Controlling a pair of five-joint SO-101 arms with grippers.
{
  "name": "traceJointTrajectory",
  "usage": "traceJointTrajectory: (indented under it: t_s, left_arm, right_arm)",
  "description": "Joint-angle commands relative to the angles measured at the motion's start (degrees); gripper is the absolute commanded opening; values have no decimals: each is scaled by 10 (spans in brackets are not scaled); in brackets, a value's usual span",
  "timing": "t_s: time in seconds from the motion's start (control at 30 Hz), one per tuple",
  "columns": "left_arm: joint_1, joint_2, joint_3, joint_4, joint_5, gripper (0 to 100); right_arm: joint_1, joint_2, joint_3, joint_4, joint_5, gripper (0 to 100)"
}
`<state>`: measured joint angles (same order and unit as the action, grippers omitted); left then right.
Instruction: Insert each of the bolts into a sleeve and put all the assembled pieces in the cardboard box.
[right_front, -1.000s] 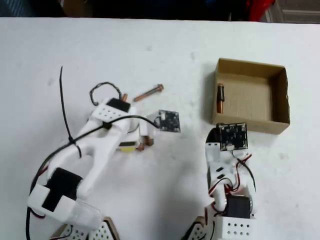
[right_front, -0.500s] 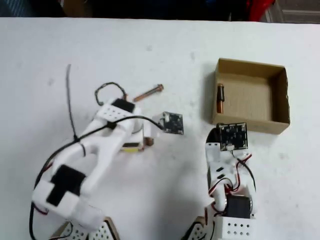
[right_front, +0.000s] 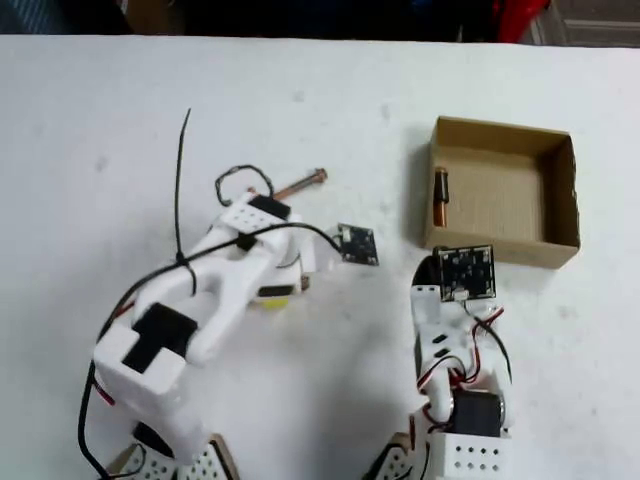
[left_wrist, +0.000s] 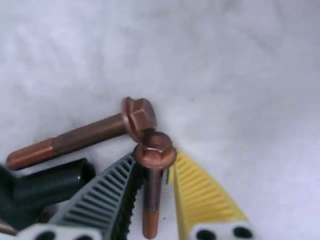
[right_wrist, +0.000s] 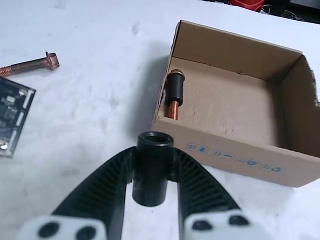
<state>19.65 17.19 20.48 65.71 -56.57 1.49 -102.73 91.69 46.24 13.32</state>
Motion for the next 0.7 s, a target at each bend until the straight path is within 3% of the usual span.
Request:
traceJointTrajectory:
  t_s: [0.0,0.33,0.57,0.67]
  left_arm:
    - [3,7,-28,-9,10,24]
    - [4,-1,-38,14,9,22]
    - [2,-108,-74,62,11,21]
    - [-4,-160,-65,62,65,21]
  right_arm:
    - [1,-6,-8,0,1,16]
    - [-1,-6,-7,0,-2,16]
    - [-7,-6,-6,-2,-4,16]
    - [-26,-6,-5,-2,-4,16]
